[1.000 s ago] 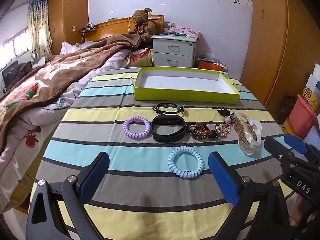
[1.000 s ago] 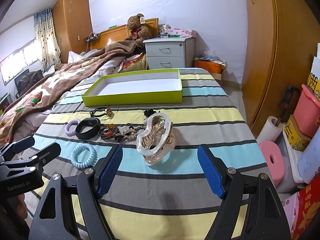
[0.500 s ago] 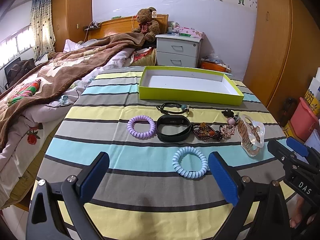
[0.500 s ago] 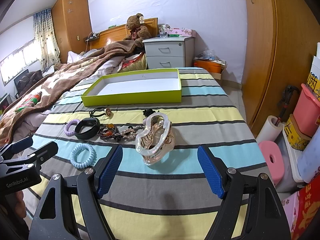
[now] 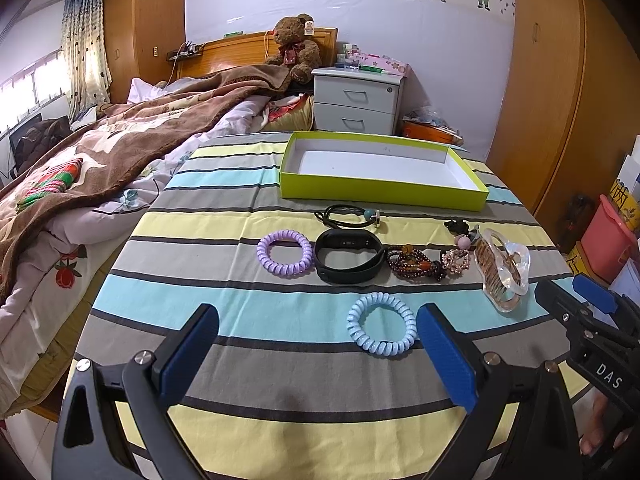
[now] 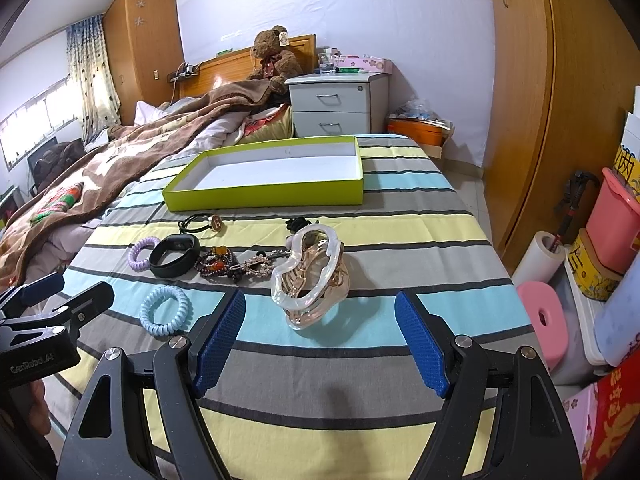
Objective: Organize jewelry
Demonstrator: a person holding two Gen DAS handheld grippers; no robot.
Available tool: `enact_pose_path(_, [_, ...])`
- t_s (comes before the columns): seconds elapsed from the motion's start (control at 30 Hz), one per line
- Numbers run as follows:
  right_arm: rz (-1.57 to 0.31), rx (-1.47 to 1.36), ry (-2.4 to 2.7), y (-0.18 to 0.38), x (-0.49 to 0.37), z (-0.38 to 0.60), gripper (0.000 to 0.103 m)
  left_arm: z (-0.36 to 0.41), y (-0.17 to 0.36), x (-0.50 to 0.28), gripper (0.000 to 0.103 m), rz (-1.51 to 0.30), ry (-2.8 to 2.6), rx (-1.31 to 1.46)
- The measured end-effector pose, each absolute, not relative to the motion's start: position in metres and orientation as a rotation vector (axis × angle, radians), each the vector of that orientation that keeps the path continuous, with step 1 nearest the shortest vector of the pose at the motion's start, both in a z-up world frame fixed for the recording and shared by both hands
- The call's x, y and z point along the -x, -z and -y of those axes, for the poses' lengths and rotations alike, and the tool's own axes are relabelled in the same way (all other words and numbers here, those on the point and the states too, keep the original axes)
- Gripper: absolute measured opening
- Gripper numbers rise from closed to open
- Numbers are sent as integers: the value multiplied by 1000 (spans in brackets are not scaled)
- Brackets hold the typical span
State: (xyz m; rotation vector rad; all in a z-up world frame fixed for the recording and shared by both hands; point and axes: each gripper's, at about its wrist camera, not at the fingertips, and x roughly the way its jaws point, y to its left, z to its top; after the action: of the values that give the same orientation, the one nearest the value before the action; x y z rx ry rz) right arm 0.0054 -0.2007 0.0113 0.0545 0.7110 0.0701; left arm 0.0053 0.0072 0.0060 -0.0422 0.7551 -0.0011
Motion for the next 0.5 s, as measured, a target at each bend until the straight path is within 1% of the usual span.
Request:
enact_pose_path(0.27, [-727, -51, -48, -9, -11, 202, 77, -6, -3, -8, 100, -769, 14, 57])
enact_pose_path(0.5, [-761, -57, -28, -8, -25, 209, 77, -13, 2, -18, 100, -824, 75, 95])
